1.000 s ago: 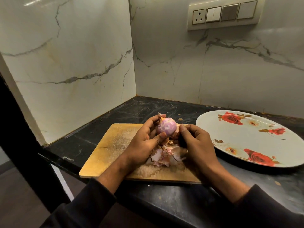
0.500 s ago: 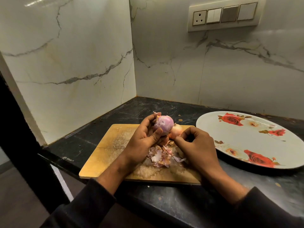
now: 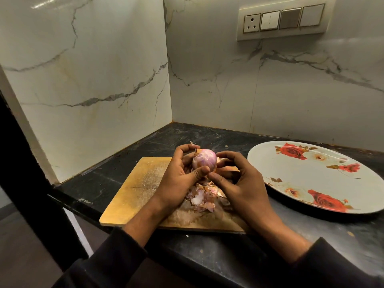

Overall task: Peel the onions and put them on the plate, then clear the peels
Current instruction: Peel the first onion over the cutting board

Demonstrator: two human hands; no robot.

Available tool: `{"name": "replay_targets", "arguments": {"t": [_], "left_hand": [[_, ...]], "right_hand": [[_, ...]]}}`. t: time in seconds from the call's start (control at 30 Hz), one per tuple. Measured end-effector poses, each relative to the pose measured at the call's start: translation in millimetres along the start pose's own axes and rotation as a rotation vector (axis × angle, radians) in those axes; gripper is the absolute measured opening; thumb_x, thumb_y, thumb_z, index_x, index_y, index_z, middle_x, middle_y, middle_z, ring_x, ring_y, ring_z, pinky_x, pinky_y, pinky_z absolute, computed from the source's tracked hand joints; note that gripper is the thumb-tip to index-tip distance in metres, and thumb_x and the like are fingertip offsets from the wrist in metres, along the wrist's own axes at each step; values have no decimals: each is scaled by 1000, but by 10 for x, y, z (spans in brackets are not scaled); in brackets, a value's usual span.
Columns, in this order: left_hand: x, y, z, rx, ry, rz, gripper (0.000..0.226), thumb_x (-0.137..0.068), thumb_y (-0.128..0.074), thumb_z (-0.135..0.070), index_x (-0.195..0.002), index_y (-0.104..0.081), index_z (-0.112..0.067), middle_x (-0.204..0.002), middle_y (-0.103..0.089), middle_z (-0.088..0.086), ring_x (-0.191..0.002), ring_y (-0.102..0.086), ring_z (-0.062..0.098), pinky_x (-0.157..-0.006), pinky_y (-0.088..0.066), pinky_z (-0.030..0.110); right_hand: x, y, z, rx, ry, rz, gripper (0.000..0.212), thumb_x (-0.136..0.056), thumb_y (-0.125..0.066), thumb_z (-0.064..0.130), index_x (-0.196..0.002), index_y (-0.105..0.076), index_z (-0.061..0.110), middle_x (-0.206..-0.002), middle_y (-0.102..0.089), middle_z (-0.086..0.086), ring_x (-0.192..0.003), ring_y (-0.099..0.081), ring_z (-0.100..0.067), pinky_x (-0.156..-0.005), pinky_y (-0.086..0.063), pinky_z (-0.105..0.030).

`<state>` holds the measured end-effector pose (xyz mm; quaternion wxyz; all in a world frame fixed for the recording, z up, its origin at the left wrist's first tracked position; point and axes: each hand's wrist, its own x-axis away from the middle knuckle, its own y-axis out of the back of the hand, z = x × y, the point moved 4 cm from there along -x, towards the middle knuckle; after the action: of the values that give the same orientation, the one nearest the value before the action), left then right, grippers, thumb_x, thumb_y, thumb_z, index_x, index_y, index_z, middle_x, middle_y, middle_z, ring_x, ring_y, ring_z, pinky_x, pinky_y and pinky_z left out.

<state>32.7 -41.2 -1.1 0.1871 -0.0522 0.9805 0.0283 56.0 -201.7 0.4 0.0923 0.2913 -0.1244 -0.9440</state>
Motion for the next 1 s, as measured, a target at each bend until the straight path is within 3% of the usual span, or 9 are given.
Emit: {"name": "replay_targets", "arguments": {"t": [0.23,0.33,0.4,0.5,0.57,0.63,0.73,0.87,1.0], "left_hand": [[5,-47,15,-39,7,96,62,-89,-62,-20,-147,-40,-25,-134,-63,1,-120,-64,14,-90,-56,27],[6,-50,6,-35,0,99,49,-99,-50,-7,-144,-43,-24,-127,-66,-6,-117,-65,10,-87,-55,22],[-5,-32,7,-71,-24,68,45,-101,-47,0,-142,-47,-21,-128,-65,-1,-116,-65,9,-86,-56,23],[-13,-15,4,-90,-34,23,46,-99,-52,-2,-142,-49,-18,-123,-64,-3,-110,-67,6,-84,-57,23],[-19,-1,20,-84,-27,6,47,-95,-57,-11,-141,-53,-17,-115,-70,-3,-106,-69,14,-86,-59,29],[-17,11,22,-101,-32,-9,49,-90,-62,-19,-138,-56,-17,-115,-72,1,-104,-70,22,-87,-61,36],[-22,5,11,-109,-43,-6,47,-88,-66,-20,-134,-59,-20,-118,-70,-1,-107,-70,17,-86,-61,36],[-15,-27,-8,-61,-35,29,52,-84,-67,-21,-135,-55,-25,-122,-69,-5,-110,-69,15,-85,-60,32],[-2,-29,-19,-35,-37,36,51,-87,-67,-11,-136,-56,-18,-122,-67,-10,-113,-68,10,-84,-60,27]], "right_hand": [[-26,77,-102,-119,-82,-129,26,-93,-70,15,-116,-68,26,-102,-72,5,-90,-73,-8,-76,-62,-25],[-42,100,-173,-181,-148,-154,25,-97,-64,12,-118,-70,24,-108,-73,4,-98,-73,-11,-81,-63,-30],[-40,101,-193,-229,-184,-154,25,-98,-62,11,-119,-70,21,-109,-74,2,-100,-73,-14,-83,-63,-36],[-27,75,-159,-259,-174,-142,22,-98,-61,14,-116,-71,23,-108,-74,1,-100,-73,-14,-82,-63,-34],[-20,46,-126,-289,-166,-115,23,-94,-63,29,-116,-70,25,-109,-74,-1,-100,-73,-14,-82,-63,-33],[-18,16,-117,-305,-172,-64,37,-85,-66,41,-118,-68,27,-113,-74,-1,-102,-73,-14,-83,-62,-33],[-18,4,-143,-306,-172,-31,42,-78,-72,40,-117,-65,28,-114,-73,-3,-102,-73,-14,-84,-62,-33],[-26,2,-191,-347,-224,-30,50,-79,-68,37,-123,-59,18,-115,-73,-10,-99,-74,-19,-81,-63,-36],[-37,25,-164,-218,-160,-69,42,-85,-69,38,-123,-68,22,-118,-71,-3,-104,-72,-21,-85,-63,-43]]}}
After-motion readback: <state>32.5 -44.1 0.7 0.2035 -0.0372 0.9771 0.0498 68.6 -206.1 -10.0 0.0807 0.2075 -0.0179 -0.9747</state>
